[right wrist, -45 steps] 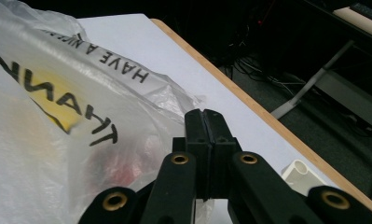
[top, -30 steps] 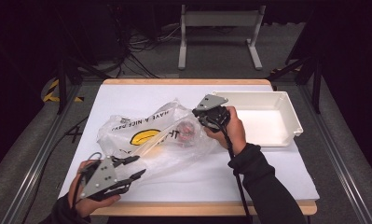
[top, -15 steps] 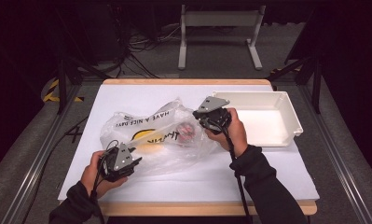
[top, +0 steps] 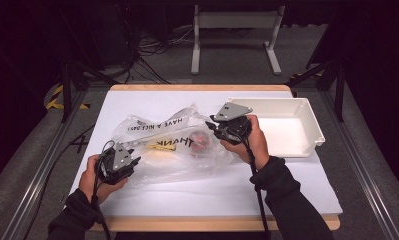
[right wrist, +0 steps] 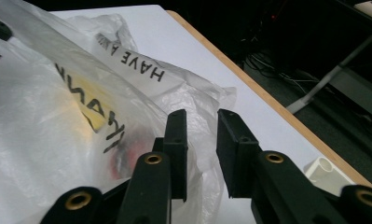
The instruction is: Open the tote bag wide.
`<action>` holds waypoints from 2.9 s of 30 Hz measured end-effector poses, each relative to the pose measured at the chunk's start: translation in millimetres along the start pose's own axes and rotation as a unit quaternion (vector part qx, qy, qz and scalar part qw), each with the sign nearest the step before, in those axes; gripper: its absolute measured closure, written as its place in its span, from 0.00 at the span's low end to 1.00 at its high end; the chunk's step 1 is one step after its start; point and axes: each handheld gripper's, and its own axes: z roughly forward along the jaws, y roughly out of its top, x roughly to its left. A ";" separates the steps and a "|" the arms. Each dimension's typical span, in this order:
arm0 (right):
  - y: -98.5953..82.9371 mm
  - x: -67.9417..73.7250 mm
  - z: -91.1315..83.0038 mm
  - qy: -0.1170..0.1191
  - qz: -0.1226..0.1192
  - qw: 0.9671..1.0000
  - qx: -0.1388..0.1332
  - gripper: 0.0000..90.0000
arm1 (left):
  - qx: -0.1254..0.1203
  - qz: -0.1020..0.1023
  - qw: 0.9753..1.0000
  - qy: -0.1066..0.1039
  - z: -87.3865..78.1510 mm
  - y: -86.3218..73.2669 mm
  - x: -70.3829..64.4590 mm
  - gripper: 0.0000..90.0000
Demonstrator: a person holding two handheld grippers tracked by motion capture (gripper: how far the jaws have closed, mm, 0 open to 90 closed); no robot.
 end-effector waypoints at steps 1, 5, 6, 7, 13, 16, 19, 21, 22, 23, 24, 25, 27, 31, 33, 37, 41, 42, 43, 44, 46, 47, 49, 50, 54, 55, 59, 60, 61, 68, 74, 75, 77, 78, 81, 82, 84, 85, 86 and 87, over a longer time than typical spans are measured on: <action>0.0 0.0 0.0 0.000 0.000 1.000 0.000 0.78 | 0.000 0.000 1.000 0.000 0.0 0.0 0.0 0.75; 8.4 7.3 -9.2 0.016 -0.003 1.000 -0.015 0.65 | -0.007 0.000 1.000 -0.006 -0.5 0.8 -0.2 0.79; 11.2 9.6 -13.1 0.018 -0.005 1.000 -0.022 0.66 | -0.009 0.000 1.000 -0.008 -0.8 0.9 -0.1 0.79; 14.1 12.4 -17.0 0.023 -0.008 0.999 -0.029 0.66 | -0.010 0.001 1.000 -0.010 -1.2 1.1 0.0 0.80; 29.5 33.9 -31.7 0.056 -0.047 0.996 -0.048 0.80 | -0.020 0.002 1.000 -0.009 -5.4 2.3 -1.1 0.82; 36.2 55.7 -29.1 0.099 -0.088 0.991 -0.025 0.89 | -0.026 0.002 1.000 -0.009 -8.4 2.4 -0.6 0.84; 35.1 68.9 -19.5 0.124 -0.108 0.986 0.012 0.91 | -0.029 0.000 1.000 -0.007 -9.5 2.0 -0.1 0.84; 27.8 83.0 -3.4 0.143 -0.132 0.978 0.080 0.88 | -0.029 0.000 1.000 -0.009 -10.6 1.8 0.2 0.84; 21.1 88.0 5.4 0.145 -0.146 0.972 0.115 0.84 | -0.030 0.001 1.000 -0.009 -10.8 1.8 0.3 0.84; 16.5 89.8 10.7 0.144 -0.151 0.969 0.130 0.82 | -0.030 0.002 1.000 -0.007 -11.2 1.8 0.0 0.84; 5.0 88.5 20.2 0.127 -0.164 0.965 0.159 0.76 | -0.030 0.002 0.999 -0.010 -11.5 1.9 -0.7 0.84; -0.1 86.2 23.2 0.113 -0.160 0.967 0.165 0.73 | -0.031 0.002 0.999 -0.010 -11.6 1.9 -0.7 0.84; -4.8 82.9 25.4 0.102 -0.157 0.968 0.169 0.69 | -0.031 0.001 0.999 -0.010 -11.5 1.9 -0.6 0.83; -18.6 71.1 30.0 0.025 -0.168 0.968 0.185 0.53 | -0.029 0.001 1.000 -0.010 -10.5 1.7 0.2 0.83; -23.5 66.2 33.3 0.011 -0.171 0.966 0.193 0.52 | -0.028 0.000 1.000 -0.010 -10.0 1.6 0.6 0.83; -29.1 61.1 40.3 0.007 -0.170 0.962 0.214 0.51 | -0.024 0.001 1.000 -0.008 -8.5 0.9 1.8 0.81; -36.7 55.5 49.9 0.000 -0.172 0.953 0.248 0.52 | -0.017 -0.004 1.000 -0.003 -6.8 -2.5 4.6 0.77; -37.7 54.8 51.2 -0.002 -0.173 0.952 0.252 0.54 | -0.017 -0.006 1.000 -0.002 -6.6 -3.3 5.7 0.75; -38.9 53.8 52.7 -0.005 -0.173 0.952 0.254 0.57 | -0.017 -0.006 1.000 -0.002 -6.6 -3.3 5.7 0.71; -38.9 53.8 52.7 -0.005 -0.173 0.952 0.254 0.57 | -0.016 -0.010 1.000 0.004 -6.4 -3.9 7.3 0.71; -39.6 52.9 54.5 -0.005 -0.173 0.952 0.252 0.69 | -0.014 -0.022 0.999 0.019 -6.7 -4.9 10.1 0.56; -39.3 52.2 54.6 -0.004 -0.175 0.952 0.250 0.75 | -0.016 -0.030 0.999 0.029 -7.4 -5.6 11.5 0.51; -38.8 51.4 54.1 -0.001 -0.173 0.954 0.244 0.84 | -0.019 -0.042 0.998 0.035 -8.9 -7.0 14.4 0.44; -38.3 49.7 52.2 0.003 -0.173 0.956 0.237 0.95 | -0.019 -0.044 0.998 0.043 -9.7 -8.0 16.5 0.40; -34.3 47.9 46.0 -0.003 -0.172 0.960 0.219 1.00 | -0.022 -0.057 0.997 0.049 -12.5 -9.9 21.1 0.38; -34.3 47.9 46.0 -0.003 -0.172 0.960 0.219 1.00 | -0.022 -0.057 0.997 0.049 -12.5 -9.9 21.1 0.38; -24.8 46.8 35.8 -0.021 -0.172 0.966 0.193 1.00 | -0.027 -0.054 0.997 0.053 -15.1 -7.7 20.3 0.36; -22.0 45.7 33.2 -0.024 -0.168 0.969 0.182 1.00 | -0.025 -0.052 0.997 0.054 -15.2 -7.2 20.6 0.36; -16.5 42.8 27.1 -0.025 -0.158 0.973 0.168 1.00 | -0.025 -0.052 0.997 0.058 -15.5 -7.1 21.0 0.36; -5.2 34.1 18.4 -0.036 -0.138 0.979 0.145 1.00 | -0.037 -0.055 0.996 0.060 -21.8 -5.5 24.3 0.37; 9.0 23.6 14.4 -0.055 -0.112 0.985 0.120 1.00 | -0.057 -0.060 0.995 0.060 -31.3 -2.4 28.4 0.37; 11.4 21.3 13.5 -0.057 -0.108 0.986 0.117 1.00 | -0.063 -0.062 0.994 0.058 -33.5 -1.5 29.2 0.37; 16.6 15.0 12.3 -0.063 -0.095 0.988 0.108 1.00 | -0.068 -0.064 0.994 0.061 -35.4 -0.4 30.2 0.38; 18.5 12.4 11.8 -0.061 -0.090 0.988 0.107 1.00 | -0.072 -0.066 0.993 0.060 -37.2 0.3 32.9 0.39; 20.7 8.6 12.0 -0.066 -0.082 0.989 0.103 1.00 | -0.072 -0.070 0.993 0.064 -37.6 0.4 35.6 0.40; 21.5 5.8 13.0 -0.069 -0.077 0.989 0.101 1.00 | -0.073 -0.072 0.992 0.066 -37.5 0.2 36.8 0.40; 21.7 4.7 13.5 -0.072 -0.074 0.989 0.103 1.00 | -0.070 -0.075 0.991 0.089 -37.6 0.5 38.6 0.41; 21.8 2.8 13.9 -0.079 -0.067 0.989 0.101 1.00 | -0.071 -0.077 0.990 0.097 -37.6 0.5 39.9 0.39; 21.6 0.8 13.9 -0.085 -0.064 0.989 0.100 1.00 | -0.072 -0.081 0.990 0.095 -37.7 0.4 40.8 0.39; 20.4 -3.1 14.7 -0.085 -0.054 0.990 0.100 1.00 | -0.073 -0.083 0.989 0.097 -38.3 0.1 42.4 0.39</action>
